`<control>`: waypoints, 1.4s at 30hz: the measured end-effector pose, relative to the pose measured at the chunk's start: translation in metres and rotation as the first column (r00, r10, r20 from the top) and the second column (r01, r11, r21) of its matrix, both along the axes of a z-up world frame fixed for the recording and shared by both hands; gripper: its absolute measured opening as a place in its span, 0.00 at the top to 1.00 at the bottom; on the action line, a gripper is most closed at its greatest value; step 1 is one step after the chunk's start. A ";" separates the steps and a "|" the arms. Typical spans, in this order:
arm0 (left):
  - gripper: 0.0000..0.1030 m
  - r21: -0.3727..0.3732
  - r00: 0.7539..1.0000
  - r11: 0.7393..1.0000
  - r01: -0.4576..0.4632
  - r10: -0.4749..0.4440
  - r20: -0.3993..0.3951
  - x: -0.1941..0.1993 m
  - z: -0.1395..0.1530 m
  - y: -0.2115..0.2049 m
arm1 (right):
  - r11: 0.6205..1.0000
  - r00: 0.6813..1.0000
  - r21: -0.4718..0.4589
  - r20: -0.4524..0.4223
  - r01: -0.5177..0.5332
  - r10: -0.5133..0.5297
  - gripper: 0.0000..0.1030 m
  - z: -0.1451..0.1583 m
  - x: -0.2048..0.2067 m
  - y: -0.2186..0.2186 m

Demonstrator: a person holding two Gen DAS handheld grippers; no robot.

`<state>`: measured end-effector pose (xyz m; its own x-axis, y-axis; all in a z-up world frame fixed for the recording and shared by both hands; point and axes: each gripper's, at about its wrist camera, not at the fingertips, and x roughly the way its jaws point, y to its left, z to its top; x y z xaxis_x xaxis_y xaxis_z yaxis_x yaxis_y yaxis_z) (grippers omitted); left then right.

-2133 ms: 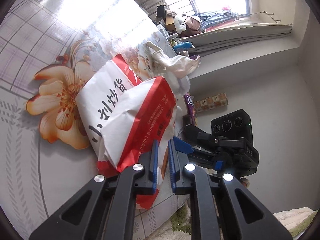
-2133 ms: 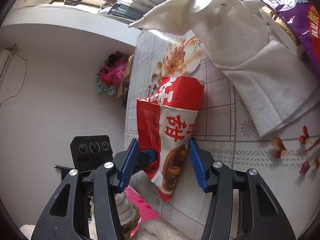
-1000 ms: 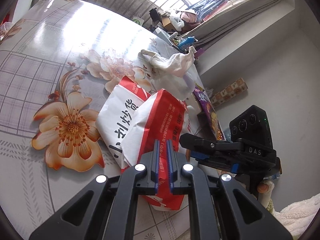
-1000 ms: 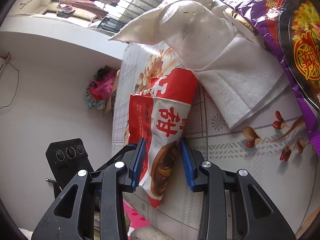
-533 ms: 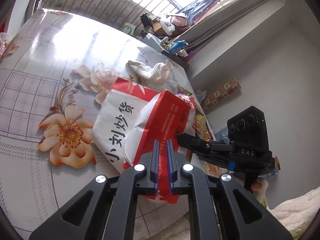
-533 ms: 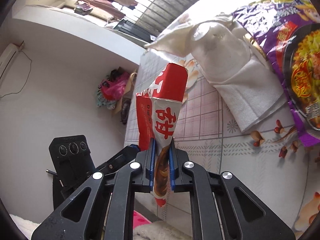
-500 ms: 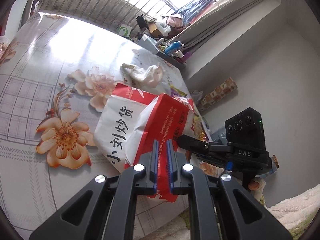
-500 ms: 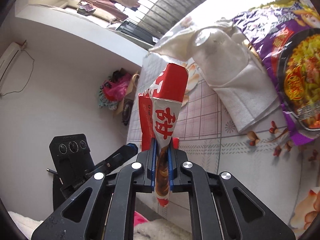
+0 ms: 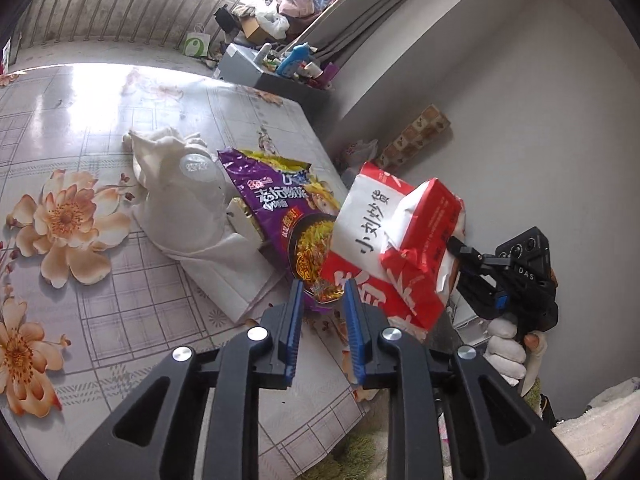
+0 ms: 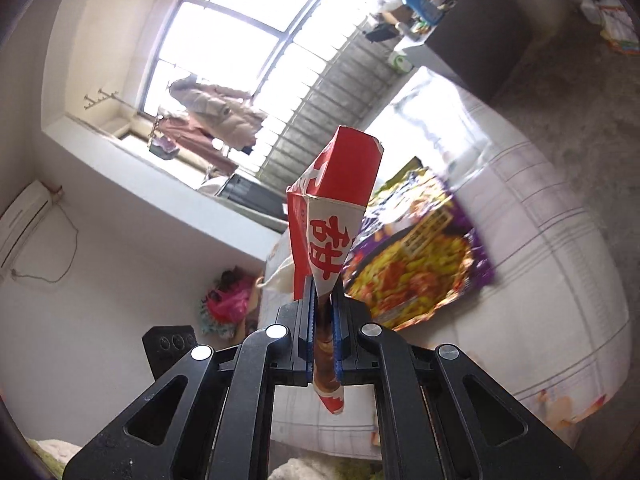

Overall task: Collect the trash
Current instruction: 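Grasp the purple noodle bag with the left gripper while right lifts the red-and-white bag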

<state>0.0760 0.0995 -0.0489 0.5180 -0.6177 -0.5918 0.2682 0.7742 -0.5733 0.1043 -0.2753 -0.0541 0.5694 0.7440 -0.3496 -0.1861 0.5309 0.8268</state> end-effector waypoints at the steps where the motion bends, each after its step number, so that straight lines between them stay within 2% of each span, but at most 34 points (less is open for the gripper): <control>1: 0.79 0.014 1.000 1.000 0.009 -0.009 -0.020 0.007 -0.004 -0.008 | 1.000 1.000 -0.006 -0.017 0.014 -0.015 0.95 -0.008 0.006 -0.008; 3: 0.77 0.041 0.998 0.999 0.013 -0.011 -0.062 0.017 -0.012 -0.021 | 0.999 0.998 -0.019 -0.051 0.037 -0.038 0.95 -0.024 0.016 -0.008; 5: 0.73 0.058 0.995 0.998 0.016 -0.010 -0.103 0.027 -0.020 -0.032 | 0.996 0.995 -0.072 -0.073 0.057 -0.062 0.94 -0.036 0.021 -0.012; 8: 0.71 0.117 0.992 0.993 0.014 0.000 -0.124 0.039 -0.025 -0.046 | 0.994 0.993 -0.085 -0.091 0.062 -0.069 0.94 -0.048 0.024 -0.012; 12: 0.65 0.167 0.990 0.986 -0.004 0.028 -0.139 0.051 -0.027 -0.057 | 0.994 0.993 -0.087 -0.095 0.065 -0.073 0.94 -0.047 0.020 -0.015; 14: 0.59 0.184 0.989 0.983 -0.012 0.039 -0.143 0.054 -0.027 -0.061 | 0.995 0.992 -0.077 -0.098 0.070 -0.078 0.94 -0.047 0.019 -0.018; 18: 0.57 0.185 0.984 0.982 -0.031 0.062 -0.170 0.065 -0.033 -0.059 | 0.996 0.990 -0.053 -0.115 0.074 -0.080 0.93 -0.047 0.019 -0.027; 23: 0.57 0.166 0.987 0.986 -0.027 0.052 -0.151 0.071 -0.029 -0.062 | 0.996 0.988 -0.040 -0.129 0.079 -0.084 0.93 -0.054 0.016 -0.036; 27: 0.57 0.114 0.989 0.993 -0.028 0.045 -0.144 0.068 -0.027 -0.060 | 0.996 0.986 -0.020 -0.142 0.086 -0.087 0.93 -0.059 0.016 -0.039; 30: 0.58 -0.024 0.997 1.000 0.006 -0.008 -0.082 0.060 -0.016 -0.057 | 0.996 0.985 -0.015 -0.146 0.085 -0.087 0.93 -0.062 0.015 -0.040; 32: 0.58 -0.129 0.996 0.990 0.062 -0.069 -0.051 0.055 -0.011 -0.057 | 0.996 0.985 -0.014 -0.149 0.083 -0.085 0.92 -0.063 0.015 -0.041; 34: 0.58 -0.175 0.995 0.981 0.089 -0.097 -0.037 0.056 -0.008 -0.061 | 0.997 0.985 -0.009 -0.154 0.083 -0.083 0.92 -0.064 0.015 -0.042; 40: 0.60 -0.071 0.990 0.997 -0.005 -0.005 -0.138 0.085 -0.022 -0.069 | 0.996 0.982 0.017 -0.167 0.088 -0.084 0.92 -0.067 0.015 -0.043; 42: 0.67 -0.017 0.991 1.000 -0.025 0.023 -0.135 0.087 -0.020 -0.074 | 0.995 0.983 0.039 -0.168 0.088 -0.080 0.93 -0.067 0.013 -0.044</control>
<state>0.1632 0.0258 -0.0689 0.4492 -0.6175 -0.6457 0.1691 0.7684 -0.6172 0.1172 -0.3193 -0.1210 0.5676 0.7135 -0.4108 -0.0009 0.4995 0.8663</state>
